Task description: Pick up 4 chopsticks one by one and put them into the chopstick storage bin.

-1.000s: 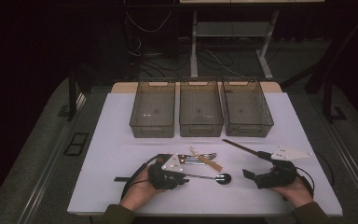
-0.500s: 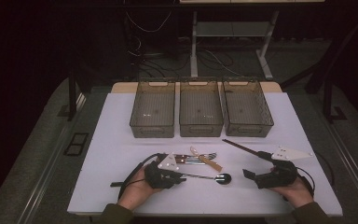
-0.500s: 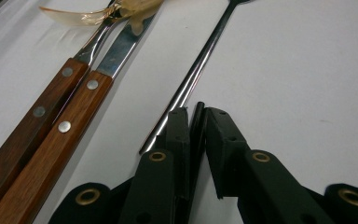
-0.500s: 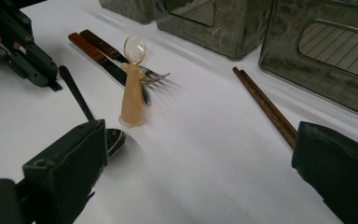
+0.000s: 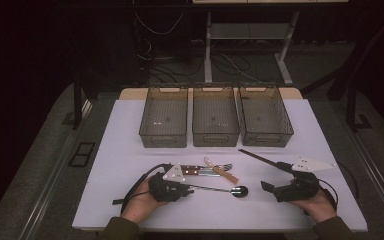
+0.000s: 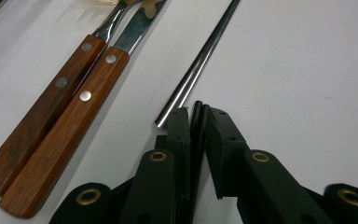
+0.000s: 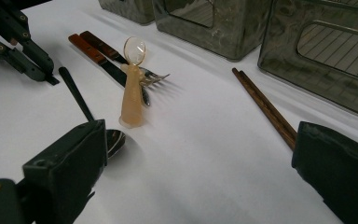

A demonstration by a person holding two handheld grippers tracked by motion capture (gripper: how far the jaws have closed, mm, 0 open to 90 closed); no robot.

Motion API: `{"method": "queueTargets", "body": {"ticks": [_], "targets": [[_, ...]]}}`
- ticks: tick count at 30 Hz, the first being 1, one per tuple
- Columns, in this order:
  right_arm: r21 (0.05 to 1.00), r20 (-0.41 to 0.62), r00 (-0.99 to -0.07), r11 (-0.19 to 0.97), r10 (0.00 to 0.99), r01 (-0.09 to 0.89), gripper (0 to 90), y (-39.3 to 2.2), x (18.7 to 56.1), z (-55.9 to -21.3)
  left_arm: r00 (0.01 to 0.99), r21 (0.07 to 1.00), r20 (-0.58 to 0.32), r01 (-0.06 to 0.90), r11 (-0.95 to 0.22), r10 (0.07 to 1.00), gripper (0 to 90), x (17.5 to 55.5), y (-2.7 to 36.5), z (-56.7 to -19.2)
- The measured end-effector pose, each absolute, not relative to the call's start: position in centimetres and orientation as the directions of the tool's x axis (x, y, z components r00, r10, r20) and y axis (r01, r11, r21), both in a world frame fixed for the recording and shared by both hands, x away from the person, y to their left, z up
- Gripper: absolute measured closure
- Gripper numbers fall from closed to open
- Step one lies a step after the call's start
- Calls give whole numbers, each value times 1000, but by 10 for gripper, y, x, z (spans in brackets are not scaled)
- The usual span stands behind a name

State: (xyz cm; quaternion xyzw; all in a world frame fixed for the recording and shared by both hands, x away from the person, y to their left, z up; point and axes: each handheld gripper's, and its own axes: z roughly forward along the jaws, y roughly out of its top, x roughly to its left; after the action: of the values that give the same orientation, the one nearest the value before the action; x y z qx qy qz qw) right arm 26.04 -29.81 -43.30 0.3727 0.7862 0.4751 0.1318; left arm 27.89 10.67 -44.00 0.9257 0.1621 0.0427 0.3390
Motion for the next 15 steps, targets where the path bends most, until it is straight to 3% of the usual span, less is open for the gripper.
{"method": "queueTargets", "body": {"ticks": [15], "targets": [[845,148,-687,270,712,462,36,-298,260,-433,939,627,-3,270,-730,344,790,280,121,-438]]}}
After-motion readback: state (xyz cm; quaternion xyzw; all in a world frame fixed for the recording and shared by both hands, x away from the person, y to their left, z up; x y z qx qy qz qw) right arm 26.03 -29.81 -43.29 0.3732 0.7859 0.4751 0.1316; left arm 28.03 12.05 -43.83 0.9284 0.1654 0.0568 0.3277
